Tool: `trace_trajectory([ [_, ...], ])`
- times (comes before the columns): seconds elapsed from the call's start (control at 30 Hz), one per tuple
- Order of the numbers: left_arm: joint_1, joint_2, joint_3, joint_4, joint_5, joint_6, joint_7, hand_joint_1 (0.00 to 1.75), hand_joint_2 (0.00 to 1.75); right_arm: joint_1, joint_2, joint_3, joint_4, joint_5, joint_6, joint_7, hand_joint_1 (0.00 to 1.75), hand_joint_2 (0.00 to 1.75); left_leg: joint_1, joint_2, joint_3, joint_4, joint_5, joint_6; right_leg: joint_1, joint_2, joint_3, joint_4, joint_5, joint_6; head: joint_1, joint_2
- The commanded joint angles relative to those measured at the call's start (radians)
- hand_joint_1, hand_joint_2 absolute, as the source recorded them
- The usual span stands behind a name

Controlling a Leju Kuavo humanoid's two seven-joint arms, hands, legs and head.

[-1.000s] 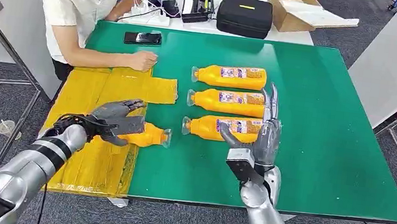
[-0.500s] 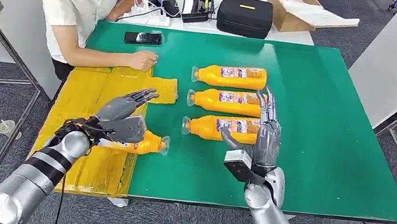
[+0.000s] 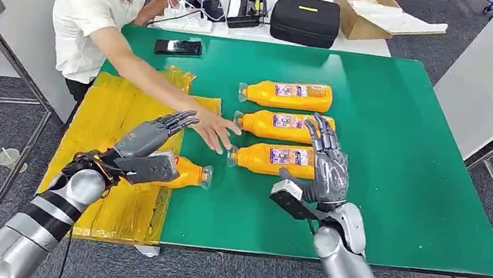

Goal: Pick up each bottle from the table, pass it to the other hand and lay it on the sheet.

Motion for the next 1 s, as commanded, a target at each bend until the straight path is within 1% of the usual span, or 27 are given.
trace_trajectory([
  [0.03,0.043,-0.005,0.032,-0.053,0.037,0.014,-0.017,0.0,1.75,-0.087,-0.053,0.025,0.174,0.029,0.024,0.039,0.0,1.75,0.001,0.003,0.002,0.001,-0.001,0.0,0.002,0.001,0.002,-0.001,0.0,-0.004,0.0,0.0],
  [0.07,0.075,-0.021,0.062,-0.079,0.064,0.024,-0.023,0.0,1.75,-0.109,-0.076,0.043,0.212,0.074,0.051,0.073,0.0,1.75,0.002,0.003,0.002,0.001,-0.002,0.0,0.003,0.001,0.002,-0.001,0.0,-0.004,0.0,0.0],
  [0.13,0.138,-0.05,0.104,-0.135,0.112,0.037,-0.034,0.0,1.75,-0.132,-0.102,0.037,0.262,0.074,0.116,0.096,0.0,1.75,0.001,0.002,0.002,0.0,-0.001,0.0,0.002,0.001,0.002,-0.001,0.0,-0.003,0.0,0.0],
  [0.17,0.164,-0.061,0.118,-0.16,0.134,0.041,-0.037,0.0,1.75,-0.141,-0.115,0.04,0.281,0.084,0.13,0.112,0.0,1.75,0.003,0.005,0.004,0.002,-0.003,-0.001,0.004,0.002,0.004,-0.001,-0.001,-0.007,-0.001,0.0],
  [0.2,0.184,-0.069,0.13,-0.181,0.153,0.047,-0.036,0.0,1.75,-0.148,-0.121,0.036,0.3,0.08,0.151,0.118,0.0,1.75,0.0,0.001,0.003,0.0,-0.001,0.0,0.001,0.0,0.002,-0.001,0.0,-0.002,-0.001,0.0],
  [0.23,0.212,-0.085,0.153,-0.213,0.179,0.062,-0.033,0.0,1.75,-0.155,-0.133,0.036,0.316,0.08,0.185,0.133,0.0,1.75,0.001,0.003,0.004,0.0,-0.002,0.0,0.002,0.0,0.004,-0.002,0.0,-0.003,0.0,0.0],
  [0.3,0.237,-0.111,0.182,-0.243,0.219,0.084,-0.024,0.0,1.75,-0.163,-0.144,0.042,0.336,0.098,0.211,0.162,0.0,1.75,0.001,0.003,0.003,0.001,-0.002,0.001,0.002,0.001,0.003,-0.001,-0.001,-0.003,-0.001,0.0],
  [0.33,0.241,-0.117,0.189,-0.253,0.227,0.093,-0.021,0.0,1.75,-0.166,-0.149,0.047,0.345,0.113,0.216,0.175,0.0,1.75,0.001,0.002,0.001,0.001,-0.001,0.001,0.002,0.001,0.002,-0.001,0.0,-0.002,0.0,0.0],
  [0.43,0.238,-0.125,0.2,-0.249,0.226,0.116,-0.016,0.0,1.75,-0.179,-0.157,0.063,0.37,0.136,0.219,0.177,0.0,1.75,0.001,0.003,0.001,0.002,-0.002,0.0,0.002,0.001,0.002,-0.001,-0.001,-0.004,0.0,0.0],
  [0.5,0.238,-0.127,0.198,-0.25,0.221,0.119,-0.02,0.0,1.75,-0.188,-0.157,0.068,0.383,0.136,0.236,0.177,0.0,1.75,0.0,0.002,-0.001,0.001,-0.001,0.0,0.001,-0.001,-0.001,-0.001,0.0,-0.002,0.0,0.0],
  [0.57,0.239,-0.13,0.194,-0.256,0.221,0.118,-0.021,0.0,1.75,-0.195,-0.155,0.069,0.388,0.135,0.243,0.176,0.0,1.75,0.002,0.003,0.001,0.002,-0.002,-0.001,0.003,0.0,0.001,-0.001,0.0,-0.005,0.0,0.0],
  [0.63,0.236,-0.132,0.187,-0.259,0.221,0.116,-0.022,0.0,1.75,-0.205,-0.151,0.077,0.405,0.134,0.264,0.176,0.0,1.75,0.0,0.002,-0.001,0.001,-0.001,0.0,0.001,-0.001,-0.001,-0.001,0.0,-0.002,0.0,0.0],
  [0.7,0.234,-0.131,0.182,-0.262,0.22,0.115,-0.023,0.0,1.75,-0.213,-0.148,0.084,0.42,0.134,0.281,0.176,0.0,1.75,0.002,0.004,0.001,0.003,-0.002,-0.001,0.004,0.0,0.001,0.0,-0.001,-0.006,0.0,0.0],
  [0.73,0.231,-0.131,0.18,-0.262,0.22,0.114,-0.023,0.0,1.75,-0.218,-0.146,0.091,0.431,0.133,0.294,0.177,0.0,1.75,0.0,0.002,-0.001,0.001,-0.001,0.0,0.002,0.0,-0.001,-0.001,0.0,-0.003,0.0,0.0],
  [0.87,0.219,-0.127,0.178,-0.251,0.221,0.112,-0.022,0.0,1.75,-0.26,-0.164,0.158,0.473,0.156,0.372,0.184,0.0,1.75,0.001,0.002,0.0,0.001,-0.001,0.0,0.002,0.0,0.0,0.0,0.0,-0.003,0.0,0.0],
  [0.97,0.225,-0.128,0.183,-0.239,0.228,0.111,-0.024,0.0,1.75,-0.282,-0.181,0.193,0.485,0.16,0.401,0.185,0.0,1.75,0.001,0.004,0.001,0.002,-0.002,0.0,0.003,0.0,0.001,0.0,-0.001,-0.004,0.0,0.0],
  [1.0,0.225,-0.128,0.182,-0.238,0.229,0.11,-0.025,0.0,1.75,-0.286,-0.184,0.203,0.486,0.16,0.405,0.185,0.0,1.75,0.001,0.002,0.0,0.002,-0.001,0.0,0.002,-0.001,0.0,0.0,0.0,-0.003,0.0,0.0],
])
